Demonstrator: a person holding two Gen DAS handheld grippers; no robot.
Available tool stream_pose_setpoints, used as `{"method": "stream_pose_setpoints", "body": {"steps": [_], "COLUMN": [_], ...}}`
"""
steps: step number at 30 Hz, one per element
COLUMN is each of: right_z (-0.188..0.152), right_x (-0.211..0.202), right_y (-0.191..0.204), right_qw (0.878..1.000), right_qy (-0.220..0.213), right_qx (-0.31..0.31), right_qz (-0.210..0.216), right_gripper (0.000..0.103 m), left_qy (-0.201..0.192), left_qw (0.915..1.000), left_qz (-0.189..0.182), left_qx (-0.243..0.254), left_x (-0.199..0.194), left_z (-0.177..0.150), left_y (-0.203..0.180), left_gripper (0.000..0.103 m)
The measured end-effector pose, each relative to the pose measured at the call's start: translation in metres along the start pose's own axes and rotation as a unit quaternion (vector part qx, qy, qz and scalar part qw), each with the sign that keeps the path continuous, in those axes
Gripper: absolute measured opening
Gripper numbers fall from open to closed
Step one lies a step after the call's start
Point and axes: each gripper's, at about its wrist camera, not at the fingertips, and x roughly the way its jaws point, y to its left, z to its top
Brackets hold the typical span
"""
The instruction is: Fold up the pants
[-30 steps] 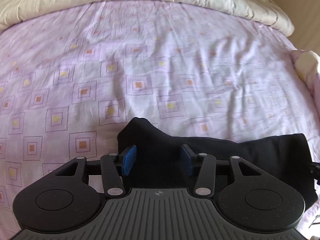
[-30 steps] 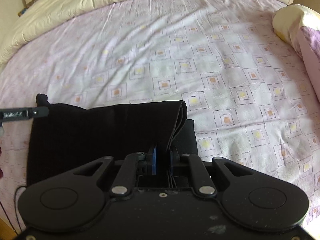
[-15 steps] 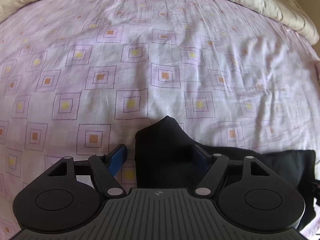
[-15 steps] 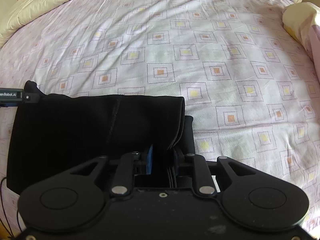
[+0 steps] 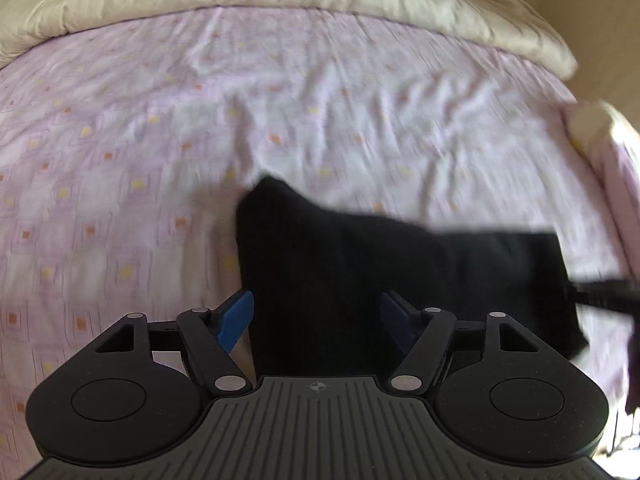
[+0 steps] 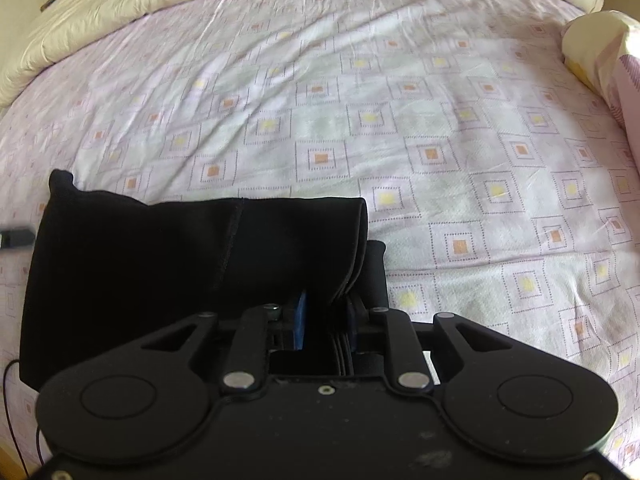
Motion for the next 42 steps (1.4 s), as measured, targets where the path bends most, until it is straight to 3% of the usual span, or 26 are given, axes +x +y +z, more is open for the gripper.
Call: {"method": "stream_pose_setpoints", "body": {"steps": [6, 9, 11, 14, 19, 22, 27, 32, 38, 42], "right_z": [0.001, 0.003, 0.002, -0.002, -0.022, -0.04, -0.066, -0.063, -0.062, -0.059], "right_x": [0.005, 0.005, -0.002, -0.025, -0.057, -0.057, -0.023, -0.016, -0.013, -0.006], "right_y": [0.004, 0.004, 0.003, 0.002, 0.006, 0.012, 0.005, 0.001, -0.019, -0.036], "right_qw": [1.0, 1.0, 1.0, 0.998, 0.997, 0.998, 0.999, 0.999, 1.0, 0.998], "right_qy": [0.003, 0.006, -0.003, -0.043, -0.071, -0.051, 0.015, 0.03, 0.031, 0.047], "right_qx": [-0.015, -0.017, -0.014, -0.006, -0.009, -0.031, -0.038, -0.033, -0.003, 0.026], "right_qz": [-0.009, -0.011, -0.019, -0.037, -0.003, 0.009, -0.013, -0.015, 0.003, 0.028], "right_gripper": [0.021, 0.023, 0.035, 0.044, 0.044, 0.043, 0.041, 0.056, 0.079, 0.084], "left_qy": [0.1, 0.092, 0.084, 0.081, 0.088, 0.087, 0.088, 0.076, 0.049, 0.02], "left_qw": [0.9939, 0.9956, 0.9961, 0.9963, 0.9953, 0.9953, 0.9949, 0.9954, 0.9969, 0.9981], "left_qz": [0.023, 0.018, 0.019, 0.025, 0.031, 0.04, 0.049, 0.059, 0.044, 0.051], "left_qx": [0.039, -0.007, -0.014, -0.012, -0.027, -0.013, 0.005, 0.0, -0.043, -0.029], "left_x": [0.032, 0.028, 0.022, 0.02, 0.026, 0.03, 0.04, 0.04, 0.021, 0.001], "left_z": [-0.059, -0.063, -0.064, -0.067, -0.074, -0.075, -0.079, -0.089, -0.091, -0.093], "left_y": [-0.007, 0.002, 0.002, 0.001, 0.001, -0.005, -0.016, -0.025, -0.022, -0.025], "left_gripper": [0.071, 0.073, 0.072, 0.072, 0.072, 0.073, 0.084, 0.092, 0.081, 0.081]}}
